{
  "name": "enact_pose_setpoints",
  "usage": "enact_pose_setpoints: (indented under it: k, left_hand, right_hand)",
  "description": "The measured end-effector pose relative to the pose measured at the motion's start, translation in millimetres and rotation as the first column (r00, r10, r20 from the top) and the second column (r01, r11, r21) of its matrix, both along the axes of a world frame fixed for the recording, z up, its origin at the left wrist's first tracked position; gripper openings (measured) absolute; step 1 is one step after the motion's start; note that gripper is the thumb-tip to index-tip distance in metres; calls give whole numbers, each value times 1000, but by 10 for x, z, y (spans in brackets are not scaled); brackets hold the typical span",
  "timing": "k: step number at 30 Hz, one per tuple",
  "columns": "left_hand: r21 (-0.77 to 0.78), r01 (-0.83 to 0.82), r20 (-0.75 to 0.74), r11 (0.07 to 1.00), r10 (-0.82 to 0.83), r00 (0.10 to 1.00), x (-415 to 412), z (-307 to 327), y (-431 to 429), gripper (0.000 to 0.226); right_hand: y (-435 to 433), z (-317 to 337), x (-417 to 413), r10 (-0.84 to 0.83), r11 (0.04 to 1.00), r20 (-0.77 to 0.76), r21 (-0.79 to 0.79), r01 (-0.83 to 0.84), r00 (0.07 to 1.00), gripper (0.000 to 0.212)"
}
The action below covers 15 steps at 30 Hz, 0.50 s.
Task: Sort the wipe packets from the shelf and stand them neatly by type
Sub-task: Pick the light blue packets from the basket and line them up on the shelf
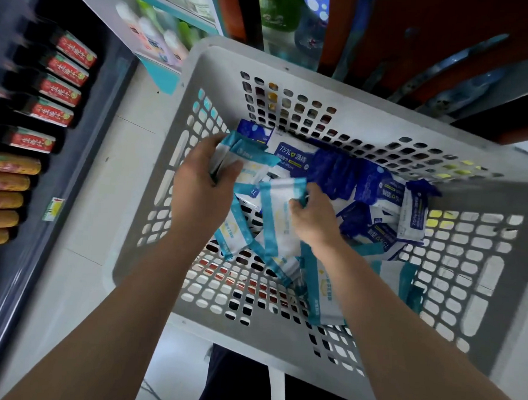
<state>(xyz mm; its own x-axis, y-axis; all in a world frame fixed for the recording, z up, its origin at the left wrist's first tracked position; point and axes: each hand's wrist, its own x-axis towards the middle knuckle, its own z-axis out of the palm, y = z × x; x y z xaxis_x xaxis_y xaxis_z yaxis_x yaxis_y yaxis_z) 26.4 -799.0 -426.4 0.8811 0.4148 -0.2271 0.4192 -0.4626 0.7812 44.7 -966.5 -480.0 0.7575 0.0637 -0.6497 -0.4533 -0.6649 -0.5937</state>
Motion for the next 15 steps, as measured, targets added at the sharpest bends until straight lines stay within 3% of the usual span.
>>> enact_pose_setpoints:
  k: [3, 5, 7, 11, 12, 14, 15]
  left_hand:
    - [112, 79, -52, 991, -73, 996, -10, -45, 7, 38]
    - [91, 105, -74, 990, -98, 992, -63, -115, 21, 38]
    - [36, 119, -84, 992, -116, 990, -112, -146, 45, 38]
    - [11, 153, -92, 988, -151, 984, -120, -157, 113, 37]
    - [18, 171, -86, 985, -169, 982, -107, -158, 135, 38]
    - [11, 198, -76, 980, -196, 978, -59, -147, 176, 38]
    - [6, 202, -74, 979, -201, 977, -31, -136, 190, 39]
  right_hand:
    - [171, -120, -190, 309, 944, -136, -76, -320, 941, 13]
    - [251, -210, -313, 473, 858, -166, -134, -495, 865, 34]
    - [320, -282, -388, 648, 717, -200, -165, -677, 735, 53]
    - [482, -339, -411, 910, 358, -126, -237, -903, 394, 45]
    - [526, -366, -425, 932, 316, -98, -245, -917, 348, 43]
    - [617, -431, -467, 910, 383, -75, -228, -895, 408, 37]
    - [659, -475, -500, 862, 478, -72, -210, -853, 501, 34]
